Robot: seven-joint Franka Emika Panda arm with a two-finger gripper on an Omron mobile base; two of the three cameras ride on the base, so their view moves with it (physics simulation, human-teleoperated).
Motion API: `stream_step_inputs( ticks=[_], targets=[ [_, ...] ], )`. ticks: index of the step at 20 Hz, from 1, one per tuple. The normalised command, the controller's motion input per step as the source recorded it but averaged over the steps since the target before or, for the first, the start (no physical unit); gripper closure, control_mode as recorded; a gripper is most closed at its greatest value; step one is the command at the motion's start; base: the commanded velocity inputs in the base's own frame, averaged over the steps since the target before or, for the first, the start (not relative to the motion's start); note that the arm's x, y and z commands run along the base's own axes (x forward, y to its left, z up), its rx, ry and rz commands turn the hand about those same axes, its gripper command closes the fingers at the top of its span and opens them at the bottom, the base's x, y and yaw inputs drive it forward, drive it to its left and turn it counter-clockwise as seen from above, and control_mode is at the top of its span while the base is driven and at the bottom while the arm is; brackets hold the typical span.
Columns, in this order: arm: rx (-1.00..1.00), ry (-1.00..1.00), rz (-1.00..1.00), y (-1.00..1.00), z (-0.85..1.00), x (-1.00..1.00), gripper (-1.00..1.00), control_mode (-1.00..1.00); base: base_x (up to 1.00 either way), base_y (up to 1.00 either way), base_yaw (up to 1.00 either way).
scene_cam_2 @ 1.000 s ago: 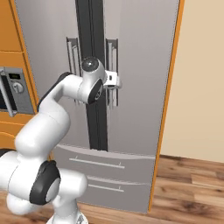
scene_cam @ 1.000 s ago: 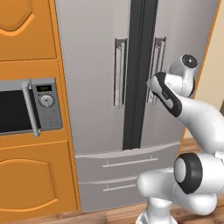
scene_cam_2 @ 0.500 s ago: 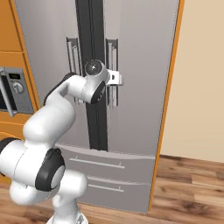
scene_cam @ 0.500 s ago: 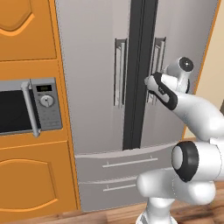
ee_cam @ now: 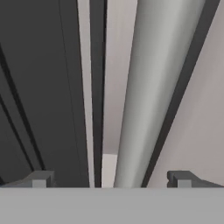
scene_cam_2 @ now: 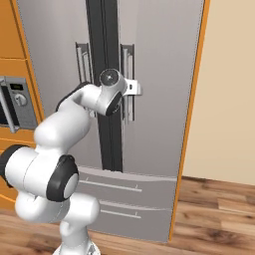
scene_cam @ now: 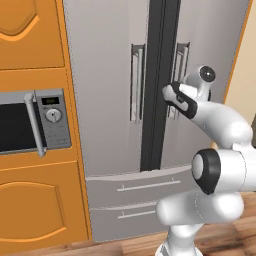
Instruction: There is a bowl on the dining counter. Grab a lemon wedge from the fridge and place it in the bowl. Then get the liquor bottle and glass cup from the cabinet and place them next to the bowl.
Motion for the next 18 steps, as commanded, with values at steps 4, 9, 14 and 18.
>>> stream_step_inputs(
  ticks=[4,9,14,18],
  targets=[
    [0.00,0.00,0.00,-0.11,0.00,0.31,-1.00,-1.00,0.00,0.00,0.00],
    [0.00,0.00,0.00,-0.10,0.00,0.37,-1.00,-1.00,0.00,0.00,0.00],
    [0.00,0.00,0.00,-0.08,-0.02,0.46,-1.00,-1.00,0.00,0.00,0.00],
    [0.01,0.04,0.00,-0.03,-0.06,0.60,1.00,-1.00,0.00,0.00,0.00]
  ],
)
